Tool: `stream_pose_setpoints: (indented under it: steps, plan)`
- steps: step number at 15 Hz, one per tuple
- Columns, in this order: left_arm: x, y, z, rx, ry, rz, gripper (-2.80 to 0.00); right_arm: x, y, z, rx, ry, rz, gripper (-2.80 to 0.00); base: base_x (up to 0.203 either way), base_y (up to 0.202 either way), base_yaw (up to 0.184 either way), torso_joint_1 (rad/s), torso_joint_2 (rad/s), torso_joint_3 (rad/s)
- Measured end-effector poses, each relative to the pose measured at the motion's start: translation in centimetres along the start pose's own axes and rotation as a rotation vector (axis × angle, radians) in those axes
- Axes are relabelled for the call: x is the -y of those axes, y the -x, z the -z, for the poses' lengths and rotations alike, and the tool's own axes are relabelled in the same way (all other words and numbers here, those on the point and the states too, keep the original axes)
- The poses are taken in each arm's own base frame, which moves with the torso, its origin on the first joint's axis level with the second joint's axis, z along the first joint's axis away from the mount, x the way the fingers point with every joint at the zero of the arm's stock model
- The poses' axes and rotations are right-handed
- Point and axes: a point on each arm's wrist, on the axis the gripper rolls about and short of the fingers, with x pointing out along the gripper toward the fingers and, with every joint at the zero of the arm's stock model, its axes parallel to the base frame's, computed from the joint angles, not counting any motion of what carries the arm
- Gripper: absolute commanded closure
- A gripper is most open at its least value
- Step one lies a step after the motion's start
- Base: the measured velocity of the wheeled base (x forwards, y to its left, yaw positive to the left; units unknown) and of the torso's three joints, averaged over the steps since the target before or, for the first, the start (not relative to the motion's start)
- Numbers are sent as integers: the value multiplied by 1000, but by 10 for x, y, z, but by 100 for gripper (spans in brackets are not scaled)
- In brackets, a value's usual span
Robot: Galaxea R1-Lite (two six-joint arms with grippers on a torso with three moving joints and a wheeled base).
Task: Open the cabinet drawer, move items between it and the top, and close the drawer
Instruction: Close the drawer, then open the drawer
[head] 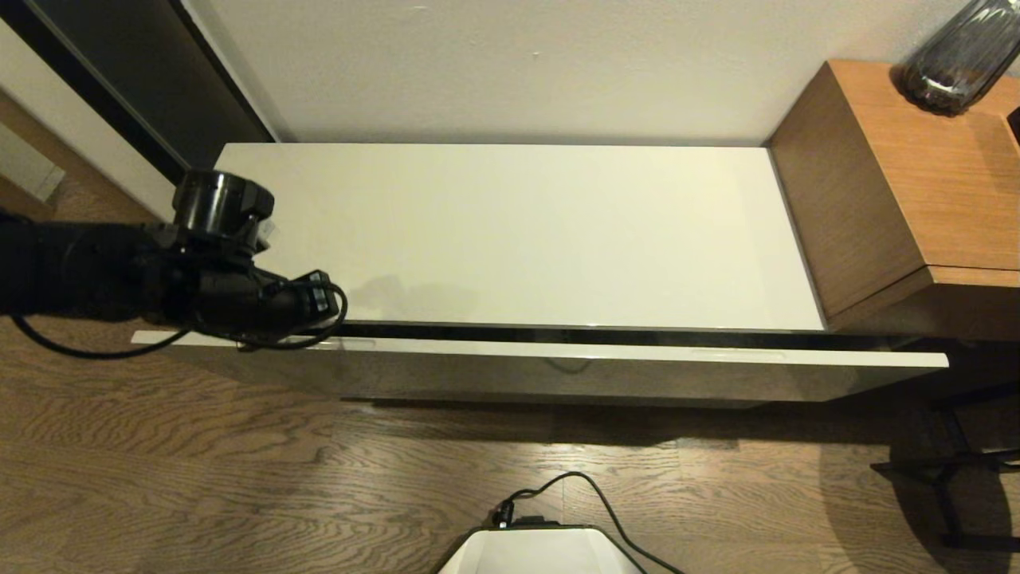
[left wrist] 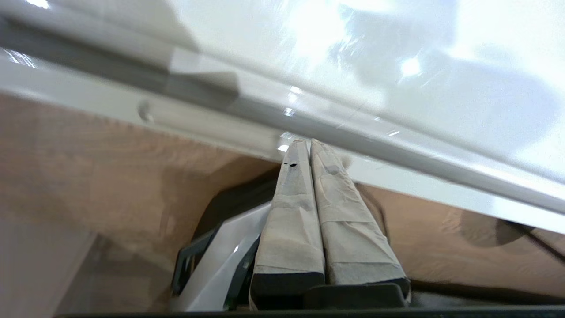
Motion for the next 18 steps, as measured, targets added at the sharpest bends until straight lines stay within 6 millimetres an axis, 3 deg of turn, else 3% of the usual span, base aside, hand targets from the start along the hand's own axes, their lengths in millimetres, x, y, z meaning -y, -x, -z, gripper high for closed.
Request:
stream_pose_setpoints:
  steps: [2, 4, 6, 9, 12, 14, 16, 18]
  plan:
    - [11, 13, -20, 0, -6, 1, 0, 0, 0, 0, 0, 0, 0, 0, 0, 0, 0, 0, 0, 0]
    - [14, 35, -27, -13, -10, -4, 0, 0, 0, 0, 0, 0, 0, 0, 0, 0, 0, 0, 0, 0]
    - [15, 71, -27, -5, -13, 3, 0, 0, 0, 0, 0, 0, 0, 0, 0, 0, 0, 0, 0, 0]
    - [7, 156, -13, 44, -37, 27, 0, 0, 0, 0, 0, 0, 0, 0, 0, 0, 0, 0, 0, 0]
    - [-13, 245, 24, 81, -83, 41, 0, 0, 0, 0, 0, 0, 0, 0, 0, 0, 0, 0, 0, 0]
    - [-32, 298, 60, 99, -112, 27, 0, 0, 0, 0, 0, 0, 0, 0, 0, 0, 0, 0, 0, 0]
    - [-53, 338, 100, 105, -134, -10, 0, 0, 0, 0, 0, 0, 0, 0, 0, 0, 0, 0, 0, 0]
    - [-73, 365, 141, 97, -154, -59, 0, 0, 0, 0, 0, 0, 0, 0, 0, 0, 0, 0, 0, 0]
